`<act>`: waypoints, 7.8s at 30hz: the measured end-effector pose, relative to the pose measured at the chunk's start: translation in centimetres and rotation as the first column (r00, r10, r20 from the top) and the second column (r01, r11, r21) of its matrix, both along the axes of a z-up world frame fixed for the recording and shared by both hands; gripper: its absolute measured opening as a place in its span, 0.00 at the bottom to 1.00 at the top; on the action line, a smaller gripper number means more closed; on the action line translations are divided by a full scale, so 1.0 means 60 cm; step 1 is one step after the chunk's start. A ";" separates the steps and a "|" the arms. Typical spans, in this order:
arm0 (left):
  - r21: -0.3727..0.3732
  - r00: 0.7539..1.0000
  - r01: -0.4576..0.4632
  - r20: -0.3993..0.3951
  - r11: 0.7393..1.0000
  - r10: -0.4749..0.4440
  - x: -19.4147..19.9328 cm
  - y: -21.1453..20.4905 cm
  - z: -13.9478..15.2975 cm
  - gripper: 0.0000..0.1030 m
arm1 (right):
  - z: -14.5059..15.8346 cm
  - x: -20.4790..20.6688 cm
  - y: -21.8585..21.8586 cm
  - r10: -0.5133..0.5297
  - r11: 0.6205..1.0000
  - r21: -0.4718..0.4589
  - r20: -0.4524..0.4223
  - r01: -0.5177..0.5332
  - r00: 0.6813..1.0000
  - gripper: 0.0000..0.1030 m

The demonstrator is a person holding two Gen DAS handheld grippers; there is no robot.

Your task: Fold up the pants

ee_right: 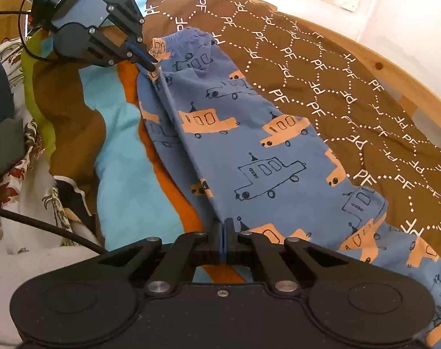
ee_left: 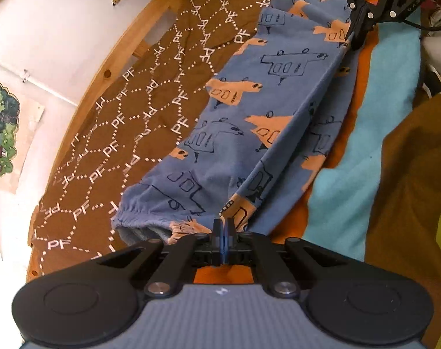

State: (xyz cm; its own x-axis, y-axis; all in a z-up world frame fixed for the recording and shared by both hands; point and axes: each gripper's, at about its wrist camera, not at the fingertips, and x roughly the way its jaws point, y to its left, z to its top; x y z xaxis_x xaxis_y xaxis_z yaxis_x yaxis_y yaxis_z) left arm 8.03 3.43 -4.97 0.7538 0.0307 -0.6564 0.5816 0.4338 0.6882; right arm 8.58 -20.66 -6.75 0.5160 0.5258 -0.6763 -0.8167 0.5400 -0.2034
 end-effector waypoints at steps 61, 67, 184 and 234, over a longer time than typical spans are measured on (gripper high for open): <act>-0.605 0.993 0.028 -0.078 0.796 -0.093 0.085 -0.346 0.005 0.61 | 0.015 0.026 -0.353 -0.807 0.484 0.295 -0.214 0.824 0.550 0.75; -0.551 0.963 0.062 -0.185 0.832 -0.194 0.110 -0.408 -0.029 0.34 | 0.002 0.055 -0.417 -0.809 0.374 0.308 -0.353 0.875 0.470 0.61; -0.550 0.984 -0.130 -0.177 0.825 0.038 0.296 -0.482 -0.054 0.68 | 0.036 0.084 -0.475 -0.903 0.428 0.121 0.009 0.896 0.430 0.79; -0.702 0.956 0.051 -0.173 0.711 -0.239 0.295 -0.619 -0.025 0.92 | 0.049 -0.042 -0.429 -0.845 0.410 0.349 -0.204 0.843 0.495 0.68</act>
